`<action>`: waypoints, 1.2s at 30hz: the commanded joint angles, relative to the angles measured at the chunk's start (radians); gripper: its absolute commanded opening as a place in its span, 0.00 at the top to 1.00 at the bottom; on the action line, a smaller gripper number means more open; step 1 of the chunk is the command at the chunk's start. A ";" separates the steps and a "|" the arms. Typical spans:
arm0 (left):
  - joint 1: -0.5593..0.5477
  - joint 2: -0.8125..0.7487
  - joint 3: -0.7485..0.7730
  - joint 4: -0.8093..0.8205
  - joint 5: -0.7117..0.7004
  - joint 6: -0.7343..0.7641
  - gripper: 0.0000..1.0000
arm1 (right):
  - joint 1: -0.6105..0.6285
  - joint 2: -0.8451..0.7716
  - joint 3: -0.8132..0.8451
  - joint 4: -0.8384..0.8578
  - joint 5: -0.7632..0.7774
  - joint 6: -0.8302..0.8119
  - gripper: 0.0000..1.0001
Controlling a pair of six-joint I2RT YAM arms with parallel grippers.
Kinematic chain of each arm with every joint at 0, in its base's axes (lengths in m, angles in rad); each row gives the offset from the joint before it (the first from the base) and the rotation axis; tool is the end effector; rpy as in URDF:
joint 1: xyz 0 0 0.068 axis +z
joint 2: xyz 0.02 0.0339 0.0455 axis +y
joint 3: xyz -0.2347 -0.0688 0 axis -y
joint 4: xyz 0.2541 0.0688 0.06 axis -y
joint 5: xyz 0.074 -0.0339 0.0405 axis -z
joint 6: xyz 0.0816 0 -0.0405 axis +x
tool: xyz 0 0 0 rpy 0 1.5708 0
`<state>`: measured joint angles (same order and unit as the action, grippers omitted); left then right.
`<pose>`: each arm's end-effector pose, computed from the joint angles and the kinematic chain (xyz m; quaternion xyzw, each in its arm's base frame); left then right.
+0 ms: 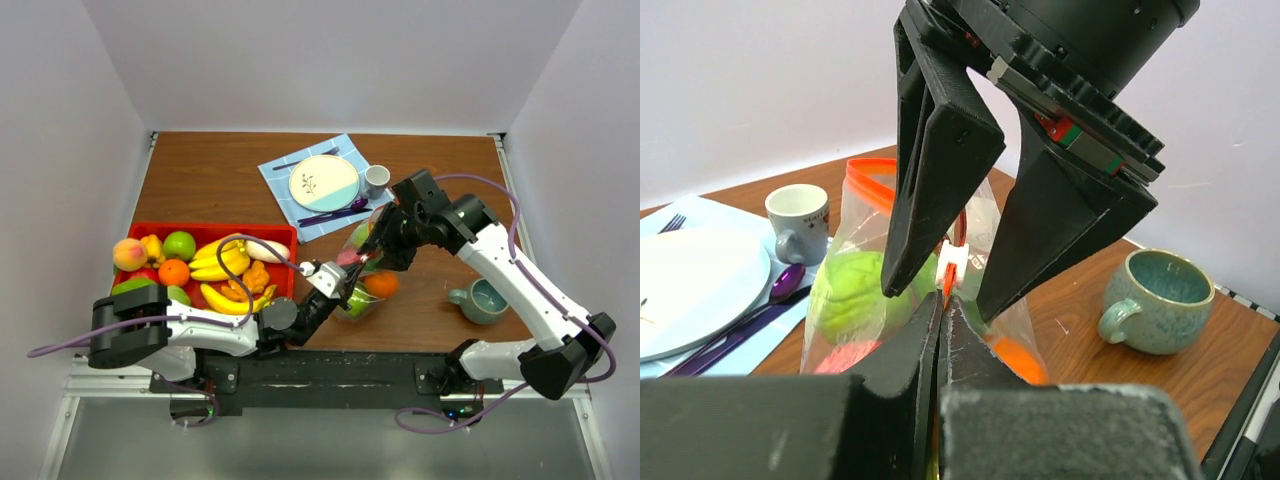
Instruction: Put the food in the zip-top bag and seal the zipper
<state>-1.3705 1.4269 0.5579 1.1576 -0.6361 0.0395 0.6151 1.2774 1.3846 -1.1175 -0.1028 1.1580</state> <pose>0.1132 -0.3138 0.2302 0.1773 0.5951 -0.3229 0.7143 0.2245 0.1689 0.2936 0.2436 0.9284 0.2453 0.1363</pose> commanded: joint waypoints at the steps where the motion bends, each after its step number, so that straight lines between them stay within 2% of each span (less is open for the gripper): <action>1: -0.004 0.009 -0.004 0.096 -0.007 0.025 1.00 | -0.002 0.017 0.065 -0.059 -0.055 -0.006 0.47; 13: -0.004 0.030 0.005 0.093 -0.023 0.046 1.00 | 0.000 0.019 0.114 -0.062 -0.117 0.037 0.55; 20: -0.006 0.030 0.010 0.086 -0.028 0.048 1.00 | -0.002 0.011 0.093 -0.045 -0.133 0.049 0.70; 21: -0.004 0.030 0.008 0.086 -0.030 0.048 1.00 | -0.002 0.010 0.091 -0.042 -0.136 0.049 0.76; 23: -0.004 0.032 0.008 0.083 -0.031 0.049 1.00 | -0.002 0.010 0.090 -0.041 -0.138 0.049 0.78; 27: -0.006 0.029 0.005 0.086 -0.033 0.057 1.00 | -0.002 0.008 0.082 -0.041 -0.135 0.051 0.91; 31: -0.015 0.023 -0.003 0.111 -0.045 0.071 1.00 | -0.002 0.010 0.071 -0.048 -0.120 0.043 0.98; 36: -0.033 0.015 -0.026 0.155 -0.047 0.112 1.00 | -0.005 0.014 0.088 -0.067 -0.072 0.034 1.00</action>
<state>-1.3811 1.4551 0.5549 1.1904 -0.6655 0.1017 0.6147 1.2938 1.4578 -1.1637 -0.2035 1.1965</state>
